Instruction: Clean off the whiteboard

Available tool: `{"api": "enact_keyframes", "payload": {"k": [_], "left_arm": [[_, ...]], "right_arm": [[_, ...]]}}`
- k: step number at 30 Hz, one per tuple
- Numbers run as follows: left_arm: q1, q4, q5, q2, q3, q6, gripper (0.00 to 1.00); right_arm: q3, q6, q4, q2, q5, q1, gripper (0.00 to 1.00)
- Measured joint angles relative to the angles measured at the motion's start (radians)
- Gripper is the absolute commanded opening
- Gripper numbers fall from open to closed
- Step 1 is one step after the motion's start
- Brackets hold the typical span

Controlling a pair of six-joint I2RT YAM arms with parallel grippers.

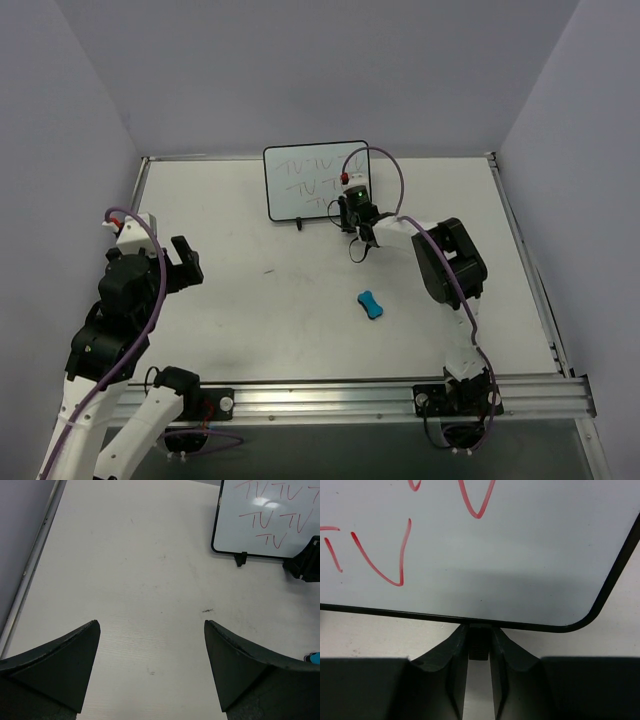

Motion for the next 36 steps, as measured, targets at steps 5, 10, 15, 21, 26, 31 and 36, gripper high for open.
{"api": "enact_keyframes", "payload": {"k": [5,10,15,21,26,31,36], "left_arm": [[0.000,0.000,0.000,0.001,0.000,0.000,0.94],[0.000,0.005,0.002,0.019,0.000,-0.002,0.94],[0.000,0.033,0.050,0.075,0.000,-0.016,0.94],[0.001,0.122,0.164,0.194,0.036,-0.043,0.94],[0.038,0.306,0.328,0.376,0.080,-0.074,0.94],[0.171,0.489,0.508,0.624,0.109,-0.134,0.94],[0.221,0.588,0.618,0.759,0.109,-0.175,0.94]], "right_arm": [[0.013,-0.006,0.002,0.011,0.017,-0.002,0.00],[-0.035,-0.004,0.051,-0.006,0.022,0.001,0.00],[-0.235,0.019,0.083,-0.144,0.032,0.011,0.00],[-0.456,0.043,0.032,-0.358,0.039,0.023,0.00],[-0.597,0.051,0.013,-0.517,0.031,0.025,0.03],[-0.624,0.066,-0.004,-0.546,0.023,0.025,0.25],[-0.624,0.074,0.000,-0.546,0.021,0.025,0.40]]}}
